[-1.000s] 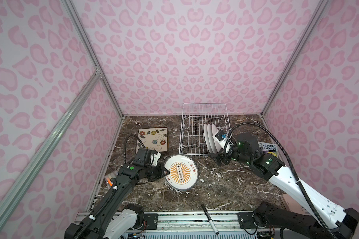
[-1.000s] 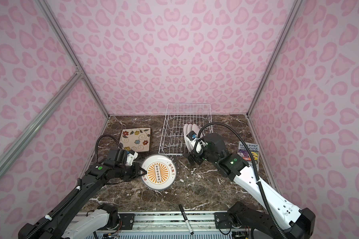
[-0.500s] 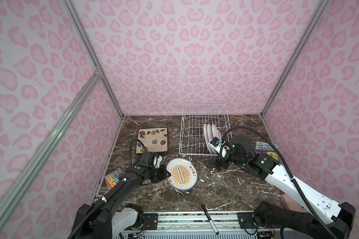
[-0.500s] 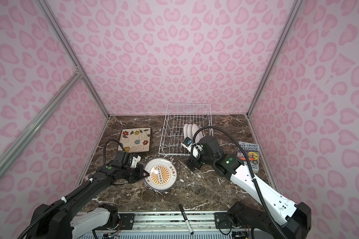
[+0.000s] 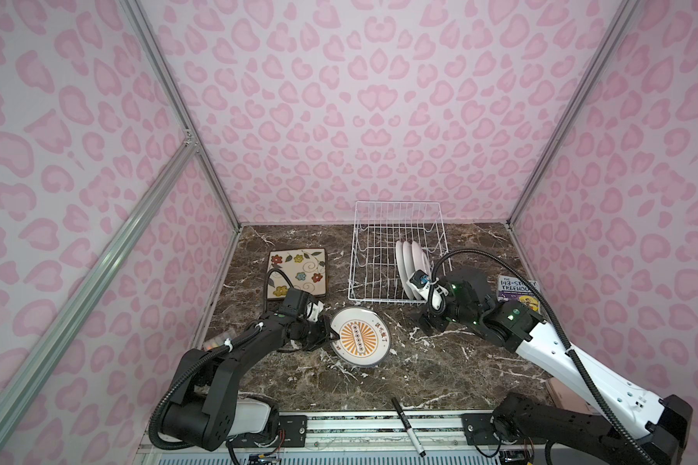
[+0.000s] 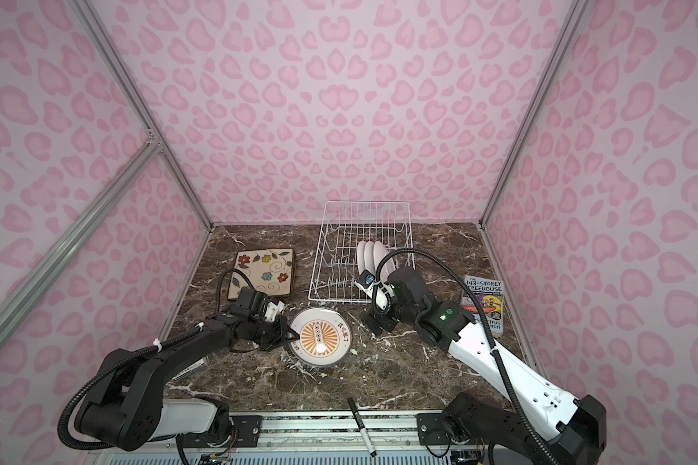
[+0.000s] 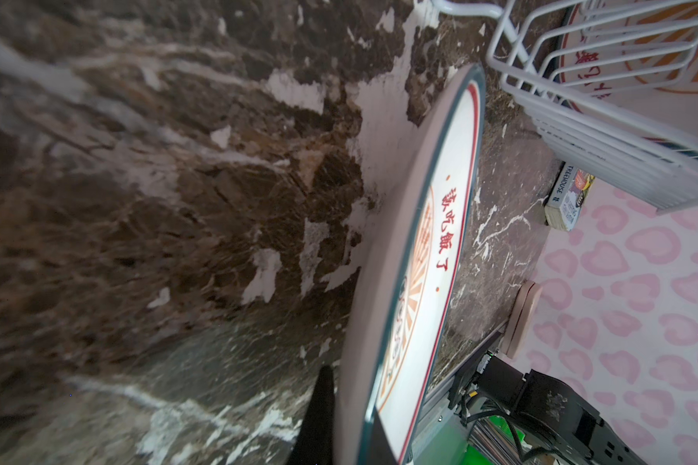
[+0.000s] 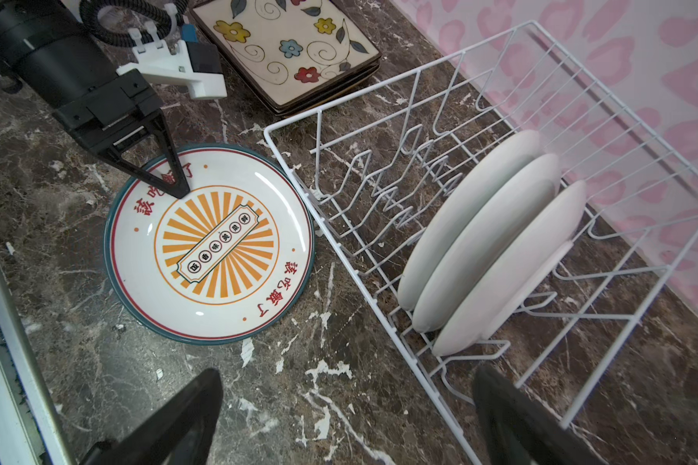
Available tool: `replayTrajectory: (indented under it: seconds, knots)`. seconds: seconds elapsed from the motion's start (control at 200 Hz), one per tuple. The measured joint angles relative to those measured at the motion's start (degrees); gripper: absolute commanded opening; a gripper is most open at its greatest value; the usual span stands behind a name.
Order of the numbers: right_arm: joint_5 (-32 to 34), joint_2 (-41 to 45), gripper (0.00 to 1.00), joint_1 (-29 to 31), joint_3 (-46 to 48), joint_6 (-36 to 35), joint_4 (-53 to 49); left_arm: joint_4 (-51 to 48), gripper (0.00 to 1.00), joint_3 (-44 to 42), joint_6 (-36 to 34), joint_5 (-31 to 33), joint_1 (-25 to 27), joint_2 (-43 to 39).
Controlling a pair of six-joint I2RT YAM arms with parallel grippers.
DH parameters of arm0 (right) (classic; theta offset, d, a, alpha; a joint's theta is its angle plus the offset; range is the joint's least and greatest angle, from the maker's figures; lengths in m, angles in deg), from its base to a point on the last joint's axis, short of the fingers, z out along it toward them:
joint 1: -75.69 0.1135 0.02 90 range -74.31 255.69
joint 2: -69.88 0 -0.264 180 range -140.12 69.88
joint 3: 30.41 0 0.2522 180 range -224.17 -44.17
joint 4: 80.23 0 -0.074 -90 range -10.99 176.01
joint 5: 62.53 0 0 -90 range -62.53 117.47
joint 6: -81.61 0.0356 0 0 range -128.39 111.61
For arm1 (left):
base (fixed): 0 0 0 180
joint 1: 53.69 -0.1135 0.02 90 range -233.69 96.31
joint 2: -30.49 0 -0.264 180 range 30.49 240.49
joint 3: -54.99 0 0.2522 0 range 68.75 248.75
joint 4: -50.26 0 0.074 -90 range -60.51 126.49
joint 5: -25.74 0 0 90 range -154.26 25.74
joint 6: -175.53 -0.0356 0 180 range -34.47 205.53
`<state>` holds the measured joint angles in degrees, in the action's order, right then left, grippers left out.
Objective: Unload the plates from the dish rack
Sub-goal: 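Set the sunburst plate flat on the table and open the left gripper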
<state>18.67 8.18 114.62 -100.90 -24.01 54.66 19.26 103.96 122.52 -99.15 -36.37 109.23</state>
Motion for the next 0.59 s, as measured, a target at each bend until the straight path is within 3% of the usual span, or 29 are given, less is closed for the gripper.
replayTrajectory:
  seconds: [0.09, 0.305, 0.595]
  knots:
    - [0.3, 0.4, 0.99, 0.0, 0.2, 0.0, 0.1, -0.5, 0.25, 0.4, -0.8, 1.6, 0.0, 1.3]
    - [1.9, 0.7, 0.99, 0.0, 1.1, 0.0, 0.2, -2.9, 0.32, 0.6, -2.4, 3.2, 0.0, 3.1]
    - [3.0, 0.6, 0.99, 0.0, 1.5, 0.0, 0.6, -5.5, 0.35, 0.6, -3.8, 4.5, 0.0, 3.2]
